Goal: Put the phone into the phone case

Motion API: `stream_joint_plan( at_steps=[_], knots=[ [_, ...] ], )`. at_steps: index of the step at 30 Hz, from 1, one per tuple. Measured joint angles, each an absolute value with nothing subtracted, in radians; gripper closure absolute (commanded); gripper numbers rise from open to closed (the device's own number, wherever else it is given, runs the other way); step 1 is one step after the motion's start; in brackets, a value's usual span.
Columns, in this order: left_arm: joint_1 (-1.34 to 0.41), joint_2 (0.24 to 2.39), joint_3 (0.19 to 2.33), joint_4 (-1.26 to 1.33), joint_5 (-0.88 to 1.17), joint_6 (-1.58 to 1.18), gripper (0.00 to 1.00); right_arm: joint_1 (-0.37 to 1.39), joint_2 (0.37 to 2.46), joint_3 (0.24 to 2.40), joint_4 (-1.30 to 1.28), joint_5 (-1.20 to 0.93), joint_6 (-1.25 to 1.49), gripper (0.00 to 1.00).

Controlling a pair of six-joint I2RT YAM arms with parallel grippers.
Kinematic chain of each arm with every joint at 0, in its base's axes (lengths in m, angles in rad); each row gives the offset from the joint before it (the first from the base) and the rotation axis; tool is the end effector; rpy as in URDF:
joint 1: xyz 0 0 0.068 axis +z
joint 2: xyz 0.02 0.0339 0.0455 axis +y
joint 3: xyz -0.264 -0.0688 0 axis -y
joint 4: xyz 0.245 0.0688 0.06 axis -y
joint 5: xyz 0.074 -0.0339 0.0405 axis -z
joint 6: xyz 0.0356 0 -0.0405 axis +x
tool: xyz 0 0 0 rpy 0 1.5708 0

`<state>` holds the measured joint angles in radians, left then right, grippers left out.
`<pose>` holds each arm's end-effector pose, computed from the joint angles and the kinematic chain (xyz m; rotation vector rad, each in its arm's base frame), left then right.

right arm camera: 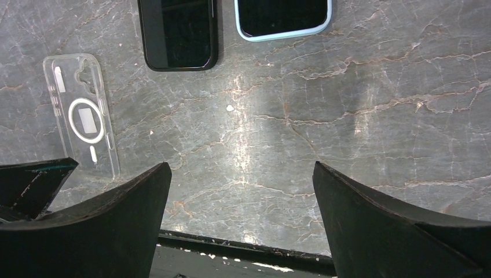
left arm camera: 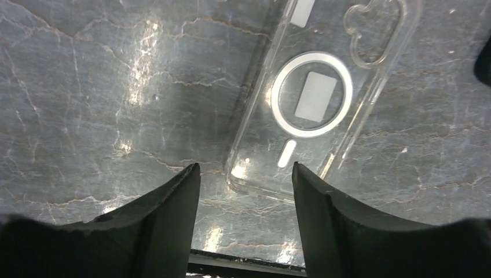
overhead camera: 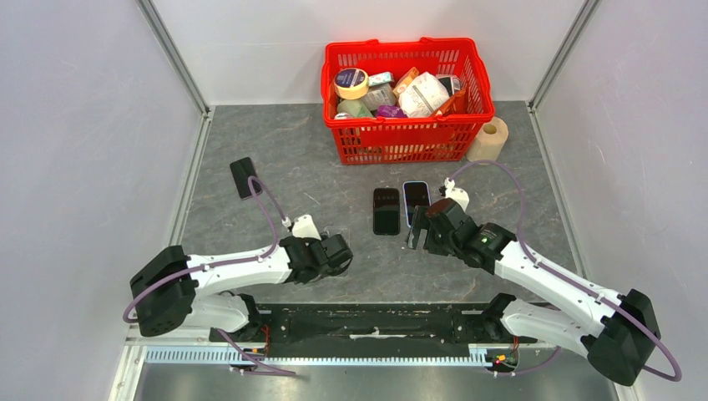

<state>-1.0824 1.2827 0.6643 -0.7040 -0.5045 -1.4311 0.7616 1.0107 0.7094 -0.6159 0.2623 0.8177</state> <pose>0.1115 -0.1732 0.1715 -0.5306 2.5324 -0.1012 0.1492 0.1296 0.2357 0.1802 2.4735 0.3662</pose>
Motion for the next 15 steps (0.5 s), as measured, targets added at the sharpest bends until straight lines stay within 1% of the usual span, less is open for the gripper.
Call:
stream_joint_plan(
  at_steps=[4,7,9,15],
  knots=[
    [-1.078,1.274,0.706,-0.731,-0.549,-1.417,0.20,0.762,1.003,0.709,-0.613,0.259,0.818,0.01],
    [-1.041,1.256,0.741,-0.740,-0.565,-1.367,0.18,0.762,0.996,0.709,-0.613,0.257,0.818,0.01],
    [-0.963,1.246,0.783,-0.741,-0.565,-1.302,0.17,0.762,0.993,0.709,-0.613,0.255,0.818,0.01],
    [-0.636,1.253,0.898,-0.685,-0.506,-1.076,0.16,0.762,0.986,0.709,-0.613,0.245,0.817,0.01]
  ],
)
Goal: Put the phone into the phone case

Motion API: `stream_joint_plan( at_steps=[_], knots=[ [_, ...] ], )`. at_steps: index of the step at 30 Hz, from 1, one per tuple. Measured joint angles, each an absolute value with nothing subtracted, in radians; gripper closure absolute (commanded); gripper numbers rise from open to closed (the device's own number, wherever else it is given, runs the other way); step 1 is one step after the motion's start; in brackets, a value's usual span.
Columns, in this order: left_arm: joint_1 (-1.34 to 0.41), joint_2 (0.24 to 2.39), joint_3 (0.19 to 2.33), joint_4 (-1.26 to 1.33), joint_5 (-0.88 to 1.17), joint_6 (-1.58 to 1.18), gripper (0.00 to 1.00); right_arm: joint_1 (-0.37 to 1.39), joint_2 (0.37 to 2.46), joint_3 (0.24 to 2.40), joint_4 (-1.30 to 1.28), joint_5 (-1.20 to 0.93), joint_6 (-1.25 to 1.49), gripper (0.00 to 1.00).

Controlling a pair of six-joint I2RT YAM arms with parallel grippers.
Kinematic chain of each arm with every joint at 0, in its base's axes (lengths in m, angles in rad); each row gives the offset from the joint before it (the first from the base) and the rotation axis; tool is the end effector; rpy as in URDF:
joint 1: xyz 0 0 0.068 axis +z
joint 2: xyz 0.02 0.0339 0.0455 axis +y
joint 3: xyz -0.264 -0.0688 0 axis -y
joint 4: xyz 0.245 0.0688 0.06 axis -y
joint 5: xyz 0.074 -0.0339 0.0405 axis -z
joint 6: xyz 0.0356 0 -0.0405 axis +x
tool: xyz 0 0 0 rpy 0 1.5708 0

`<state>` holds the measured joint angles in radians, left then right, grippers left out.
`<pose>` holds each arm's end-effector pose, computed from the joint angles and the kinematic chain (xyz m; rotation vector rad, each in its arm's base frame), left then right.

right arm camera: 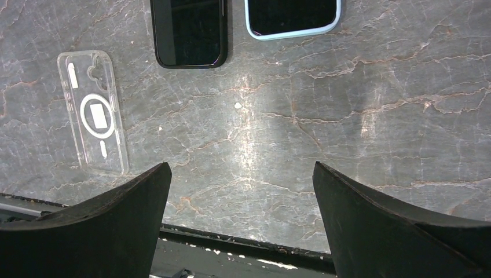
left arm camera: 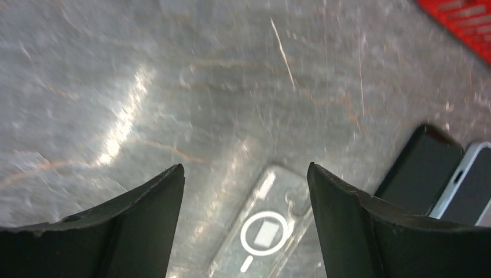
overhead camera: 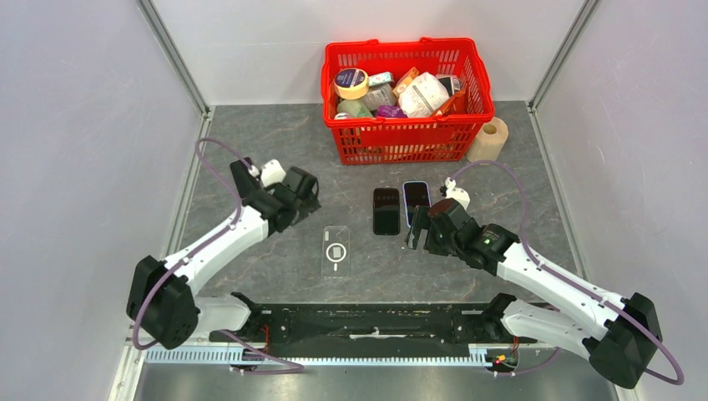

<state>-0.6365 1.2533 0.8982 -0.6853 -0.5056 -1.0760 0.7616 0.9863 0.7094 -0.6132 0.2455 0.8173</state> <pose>0.2043 -0.1296 0.2447 -0.6938 2.3266 -0.0869 0.1469 0.1281 0.2401 0.1763 2.4607 0.4055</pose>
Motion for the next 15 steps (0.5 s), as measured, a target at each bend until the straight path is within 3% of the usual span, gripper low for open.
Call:
stream_joint_plan(
  at_steps=[15],
  knots=[
    [-0.110,1.674,1.314,-0.677,-0.247,-0.693,0.13,0.762,0.985,0.709,-0.598,0.220,0.802,0.01]
  ],
)
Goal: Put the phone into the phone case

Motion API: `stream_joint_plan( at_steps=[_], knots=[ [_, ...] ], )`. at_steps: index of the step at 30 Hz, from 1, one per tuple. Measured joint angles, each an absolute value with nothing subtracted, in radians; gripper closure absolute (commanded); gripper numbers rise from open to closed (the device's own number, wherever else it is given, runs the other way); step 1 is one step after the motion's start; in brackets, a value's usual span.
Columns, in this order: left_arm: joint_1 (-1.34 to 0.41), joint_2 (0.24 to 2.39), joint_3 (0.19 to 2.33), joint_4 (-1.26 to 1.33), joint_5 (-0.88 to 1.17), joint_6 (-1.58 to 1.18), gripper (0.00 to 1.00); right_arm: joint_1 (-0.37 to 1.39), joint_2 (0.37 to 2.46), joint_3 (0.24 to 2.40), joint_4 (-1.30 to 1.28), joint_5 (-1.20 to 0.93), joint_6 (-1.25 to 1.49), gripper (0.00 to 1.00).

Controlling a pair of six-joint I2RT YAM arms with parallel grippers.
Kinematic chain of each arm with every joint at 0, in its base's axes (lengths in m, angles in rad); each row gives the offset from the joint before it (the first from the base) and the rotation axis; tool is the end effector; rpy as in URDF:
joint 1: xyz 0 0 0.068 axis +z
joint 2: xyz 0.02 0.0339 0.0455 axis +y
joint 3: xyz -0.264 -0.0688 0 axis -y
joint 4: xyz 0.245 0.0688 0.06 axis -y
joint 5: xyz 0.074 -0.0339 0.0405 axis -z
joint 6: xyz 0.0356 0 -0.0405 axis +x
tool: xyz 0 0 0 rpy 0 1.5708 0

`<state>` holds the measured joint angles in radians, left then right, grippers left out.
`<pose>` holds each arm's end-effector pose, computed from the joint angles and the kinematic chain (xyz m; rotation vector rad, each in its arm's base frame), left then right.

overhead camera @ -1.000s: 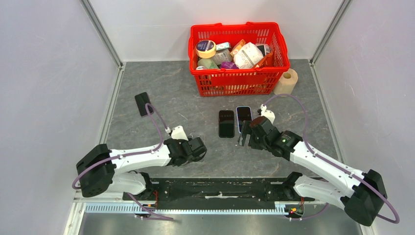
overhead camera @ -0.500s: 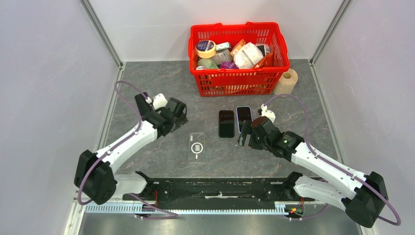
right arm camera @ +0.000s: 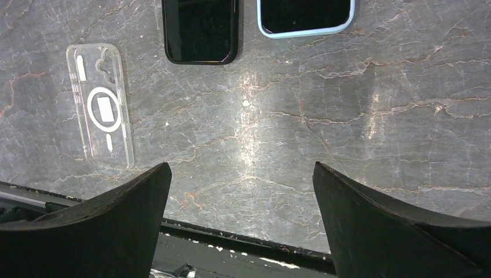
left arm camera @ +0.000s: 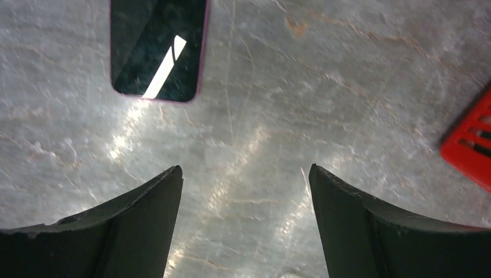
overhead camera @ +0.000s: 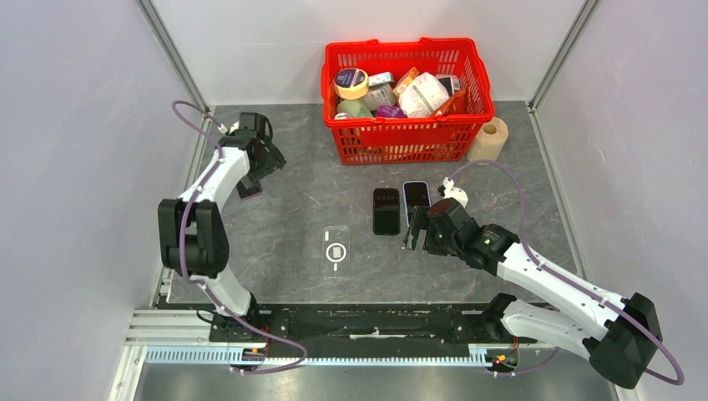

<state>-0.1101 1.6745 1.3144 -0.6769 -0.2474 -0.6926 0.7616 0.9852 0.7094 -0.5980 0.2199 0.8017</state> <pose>0.3518 -0.0301 0.2525 -0.8175 2.4243 0.0195 0.1472 0.1296 0.2411 0.1482 2.4607 0.4375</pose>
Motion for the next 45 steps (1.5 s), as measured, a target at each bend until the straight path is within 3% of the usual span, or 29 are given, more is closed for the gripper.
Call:
stream_joint_plan(
  at_steps=[14,40,43,45],
  knots=[
    [0.103,1.882,1.396,-0.678,-0.133,-0.468,0.11,0.762,0.985,0.709,-0.594,0.157,0.764,0.01],
    [0.133,2.047,1.478,-0.667,-0.134,-0.333,0.09,0.762,0.976,0.709,-0.591,0.132,0.729,0.01],
    [0.136,2.053,1.484,-0.667,-0.116,-0.334,0.19,0.762,0.974,0.707,-0.591,0.132,0.728,0.01],
    [0.136,2.055,1.486,-0.667,-0.109,-0.334,0.32,0.762,0.974,0.707,-0.591,0.132,0.728,0.01]
  ],
)
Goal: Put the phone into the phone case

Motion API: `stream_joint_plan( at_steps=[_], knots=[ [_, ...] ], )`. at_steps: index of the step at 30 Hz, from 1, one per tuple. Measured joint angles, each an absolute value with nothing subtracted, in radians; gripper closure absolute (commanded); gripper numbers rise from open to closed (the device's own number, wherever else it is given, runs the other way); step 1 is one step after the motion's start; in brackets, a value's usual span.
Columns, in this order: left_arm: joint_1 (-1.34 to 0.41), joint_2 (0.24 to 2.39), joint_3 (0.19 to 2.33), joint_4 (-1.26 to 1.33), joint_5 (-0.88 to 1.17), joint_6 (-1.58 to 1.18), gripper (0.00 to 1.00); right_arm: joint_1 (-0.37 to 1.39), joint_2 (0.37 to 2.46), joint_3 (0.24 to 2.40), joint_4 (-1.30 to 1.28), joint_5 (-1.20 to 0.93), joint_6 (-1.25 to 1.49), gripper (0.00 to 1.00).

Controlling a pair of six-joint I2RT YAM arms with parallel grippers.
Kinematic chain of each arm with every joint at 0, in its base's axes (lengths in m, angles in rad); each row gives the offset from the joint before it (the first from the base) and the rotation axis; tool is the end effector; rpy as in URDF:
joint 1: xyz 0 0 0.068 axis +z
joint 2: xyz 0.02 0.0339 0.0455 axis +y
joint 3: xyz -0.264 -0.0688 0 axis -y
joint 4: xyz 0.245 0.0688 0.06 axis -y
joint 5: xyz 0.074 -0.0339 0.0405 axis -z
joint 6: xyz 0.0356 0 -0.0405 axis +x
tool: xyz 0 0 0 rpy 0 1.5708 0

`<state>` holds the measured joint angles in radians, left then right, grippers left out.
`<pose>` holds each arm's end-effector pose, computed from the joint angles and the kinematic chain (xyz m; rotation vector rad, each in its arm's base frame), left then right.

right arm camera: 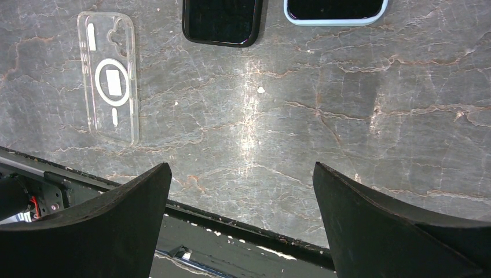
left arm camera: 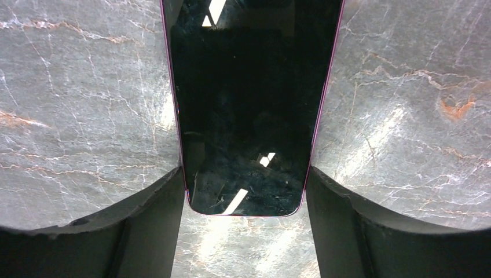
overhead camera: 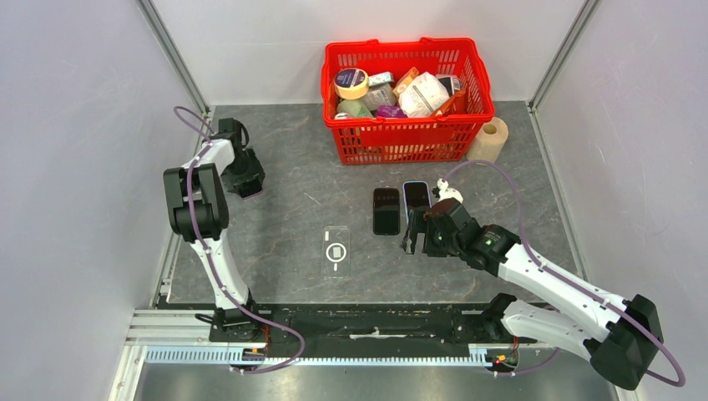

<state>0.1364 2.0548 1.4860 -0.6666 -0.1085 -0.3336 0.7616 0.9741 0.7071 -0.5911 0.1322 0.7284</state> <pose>0.4132 0.0606 0.1625 -0.6759 2.7128 0.1045 0.1446 0.1314 0.2424 0.0200 2.4856 0.5062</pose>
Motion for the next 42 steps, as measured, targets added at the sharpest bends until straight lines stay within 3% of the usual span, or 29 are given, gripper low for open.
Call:
stream_joint_plan(
  at_steps=[4,8,15,24,33,42],
  knots=[
    [0.136,2.057,1.490,-0.667,-0.098,-0.335,0.50,0.762,0.974,0.707,-0.591,0.133,0.728,0.01],
    [0.136,2.057,1.489,-0.667,-0.093,-0.340,0.57,0.762,0.975,0.707,-0.591,0.133,0.728,0.01],
    [0.123,1.999,1.403,-0.602,-0.073,-0.395,0.59,0.762,0.991,0.707,-0.579,0.133,0.727,0.01],
    [0.009,1.736,1.054,-0.470,0.023,-0.549,0.60,0.750,1.087,0.718,-0.531,0.103,0.729,0.01],
    [-0.123,1.468,0.736,-0.301,0.093,-0.662,0.61,0.728,1.299,0.830,-0.436,-0.018,0.752,0.01],
    [-0.217,1.269,0.548,-0.228,0.147,-0.722,0.61,0.727,1.553,1.031,-0.334,-0.130,0.775,0.11]
  ],
)
